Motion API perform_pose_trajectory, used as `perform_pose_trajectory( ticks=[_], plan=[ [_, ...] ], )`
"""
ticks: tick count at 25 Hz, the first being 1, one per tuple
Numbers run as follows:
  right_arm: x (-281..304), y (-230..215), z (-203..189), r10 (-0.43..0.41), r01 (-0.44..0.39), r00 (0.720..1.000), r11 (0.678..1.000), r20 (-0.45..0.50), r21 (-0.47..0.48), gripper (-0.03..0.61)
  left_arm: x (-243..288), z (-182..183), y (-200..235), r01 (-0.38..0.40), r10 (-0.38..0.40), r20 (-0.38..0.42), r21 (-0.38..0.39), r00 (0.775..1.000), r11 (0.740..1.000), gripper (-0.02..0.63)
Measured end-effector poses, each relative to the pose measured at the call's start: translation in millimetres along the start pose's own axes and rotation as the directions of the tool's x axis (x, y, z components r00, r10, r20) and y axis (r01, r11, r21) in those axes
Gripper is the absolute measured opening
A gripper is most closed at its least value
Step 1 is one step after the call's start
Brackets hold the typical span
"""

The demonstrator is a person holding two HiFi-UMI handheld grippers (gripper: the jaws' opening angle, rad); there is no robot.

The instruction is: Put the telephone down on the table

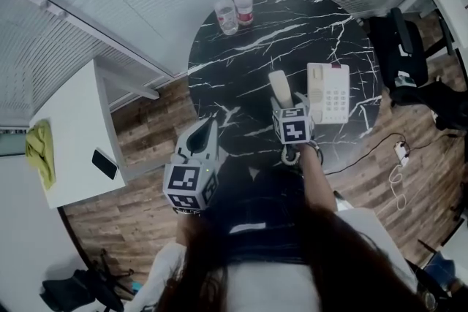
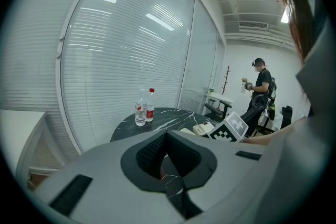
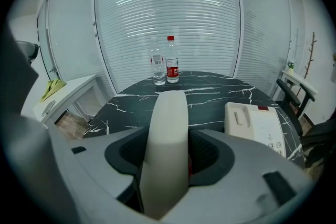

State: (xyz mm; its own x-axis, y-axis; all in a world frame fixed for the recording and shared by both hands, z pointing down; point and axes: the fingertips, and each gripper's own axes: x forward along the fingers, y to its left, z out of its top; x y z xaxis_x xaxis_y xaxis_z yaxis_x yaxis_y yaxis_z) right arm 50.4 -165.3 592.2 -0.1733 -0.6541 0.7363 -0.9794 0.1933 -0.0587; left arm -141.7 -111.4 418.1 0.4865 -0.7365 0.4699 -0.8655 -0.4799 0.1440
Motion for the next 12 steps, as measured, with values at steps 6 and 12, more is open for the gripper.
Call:
perform_pose_trajectory(
  ticks=[6,12],
  plan=[
    [3.3,9.7,1.1,0.018,-0.018,1.000,1.000,-0.005,-0.018,0.231,-5.1,-1.3,5.1,-0.015,0.015,0.002,-0.011,1.000,1.000,0.000],
    [6.2,20.0,2.7,0.036,-0.037,0.999,0.999,-0.008,-0.033,0.230,-10.1,-2.9,9.4,-0.027,0.027,0.004,-0.011,1.000,1.000,0.000]
  ],
)
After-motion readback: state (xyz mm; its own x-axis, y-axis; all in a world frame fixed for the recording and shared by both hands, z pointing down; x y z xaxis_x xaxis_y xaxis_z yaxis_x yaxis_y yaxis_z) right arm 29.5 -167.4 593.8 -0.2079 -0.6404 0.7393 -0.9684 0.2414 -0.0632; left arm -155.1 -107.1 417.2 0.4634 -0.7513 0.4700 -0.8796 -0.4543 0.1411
